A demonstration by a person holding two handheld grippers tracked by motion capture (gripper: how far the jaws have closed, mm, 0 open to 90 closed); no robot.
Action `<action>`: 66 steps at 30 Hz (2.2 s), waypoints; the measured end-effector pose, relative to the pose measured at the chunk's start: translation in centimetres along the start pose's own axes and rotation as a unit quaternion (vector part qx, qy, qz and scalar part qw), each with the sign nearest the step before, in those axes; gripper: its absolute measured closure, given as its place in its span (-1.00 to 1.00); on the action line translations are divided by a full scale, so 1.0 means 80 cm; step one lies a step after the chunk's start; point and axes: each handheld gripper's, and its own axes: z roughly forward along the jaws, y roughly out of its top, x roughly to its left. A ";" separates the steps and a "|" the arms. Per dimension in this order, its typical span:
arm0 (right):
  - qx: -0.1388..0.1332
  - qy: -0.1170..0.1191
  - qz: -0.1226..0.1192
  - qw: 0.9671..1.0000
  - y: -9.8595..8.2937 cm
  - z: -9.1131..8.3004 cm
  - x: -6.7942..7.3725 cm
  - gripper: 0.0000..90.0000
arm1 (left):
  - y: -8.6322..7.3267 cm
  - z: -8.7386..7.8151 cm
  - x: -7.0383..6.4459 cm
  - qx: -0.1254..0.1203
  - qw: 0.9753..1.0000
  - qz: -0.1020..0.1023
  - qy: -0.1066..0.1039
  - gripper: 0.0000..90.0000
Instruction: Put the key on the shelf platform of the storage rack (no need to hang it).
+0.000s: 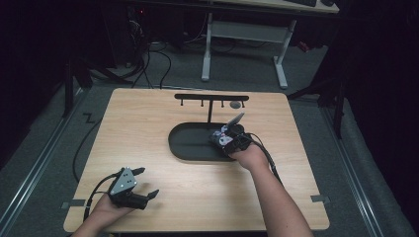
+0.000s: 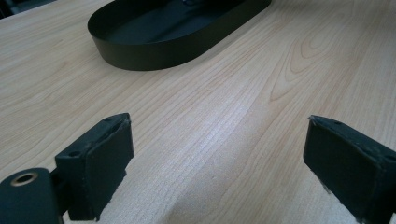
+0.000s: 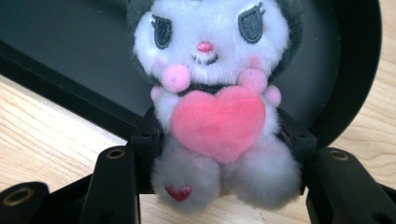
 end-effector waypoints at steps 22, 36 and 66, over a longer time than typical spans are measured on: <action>-0.022 0.011 -0.002 1.000 0.009 0.001 0.007 -0.26 | 0.000 -0.001 0.000 -0.002 1.000 0.001 -0.001 -0.80; -0.070 0.012 -0.017 0.997 -0.005 -0.034 0.013 -0.20 | 0.000 0.000 0.000 -0.001 1.000 0.000 0.000 -0.80; -0.201 0.047 0.007 0.978 -0.124 -0.033 -0.019 -0.38 | -0.003 -0.004 -0.004 -0.001 1.000 0.003 0.013 -0.80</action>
